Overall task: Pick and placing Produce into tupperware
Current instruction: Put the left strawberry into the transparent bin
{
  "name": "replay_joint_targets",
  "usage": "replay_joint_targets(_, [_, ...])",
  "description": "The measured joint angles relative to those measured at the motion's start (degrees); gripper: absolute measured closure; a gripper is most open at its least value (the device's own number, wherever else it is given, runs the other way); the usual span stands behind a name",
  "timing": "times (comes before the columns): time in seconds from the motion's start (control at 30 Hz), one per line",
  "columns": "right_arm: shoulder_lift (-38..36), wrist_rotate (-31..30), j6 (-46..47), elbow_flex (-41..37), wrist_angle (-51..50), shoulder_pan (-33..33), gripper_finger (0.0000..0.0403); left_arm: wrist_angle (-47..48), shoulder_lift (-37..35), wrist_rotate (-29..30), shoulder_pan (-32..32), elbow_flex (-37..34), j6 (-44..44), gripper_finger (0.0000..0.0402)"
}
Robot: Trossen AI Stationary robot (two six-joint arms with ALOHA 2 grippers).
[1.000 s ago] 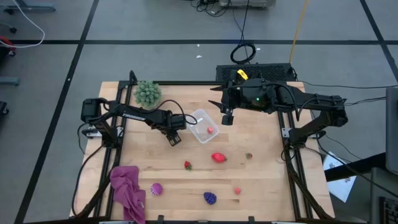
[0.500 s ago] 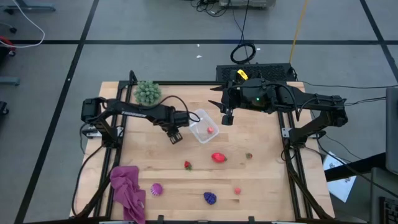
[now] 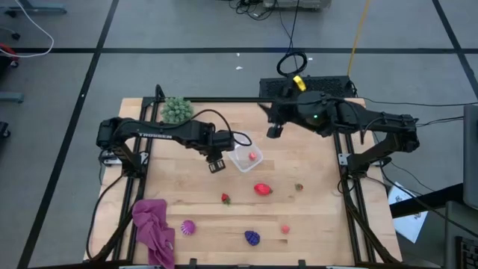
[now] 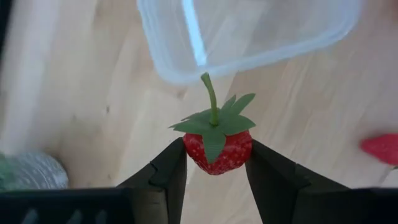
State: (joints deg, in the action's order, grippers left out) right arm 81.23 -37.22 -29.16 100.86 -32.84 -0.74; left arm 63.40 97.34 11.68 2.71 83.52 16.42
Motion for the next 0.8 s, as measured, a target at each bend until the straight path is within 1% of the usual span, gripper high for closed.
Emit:
replay_joint_targets(0.2, [-3.40, -8.93, -0.89, 0.00, 1.13, 0.56, 0.0222, -1.37, 0.00, 1.91, -0.44, 2.63, -1.93, 0.0254])
replay_joint_targets(0.37, [-6.47, -15.46, -0.06, 0.00, 1.82, 1.53, 0.0222, -5.84, 0.01, 1.93, -0.37, 2.63, -4.65, 0.0254])
replay_joint_targets(0.47, [-7.56, -19.25, 2.00, 0.00, 1.80, 1.68, 0.0222, -9.28, 0.66, 1.88, -0.06, 2.67, -6.66, 0.0254])
replay_joint_targets(0.63, [-7.98, -22.95, 2.99, 0.00, 1.73, 1.93, 0.0222, -12.79, 3.40, 1.88, 1.67, 2.69, -8.86, 0.0254])
replay_joint_targets(0.8, [-7.85, -23.12, 2.98, 0.00, 1.26, 1.95, 0.0222, -13.81, 7.83, 0.13, 4.25, 2.63, -10.16, 0.0254])
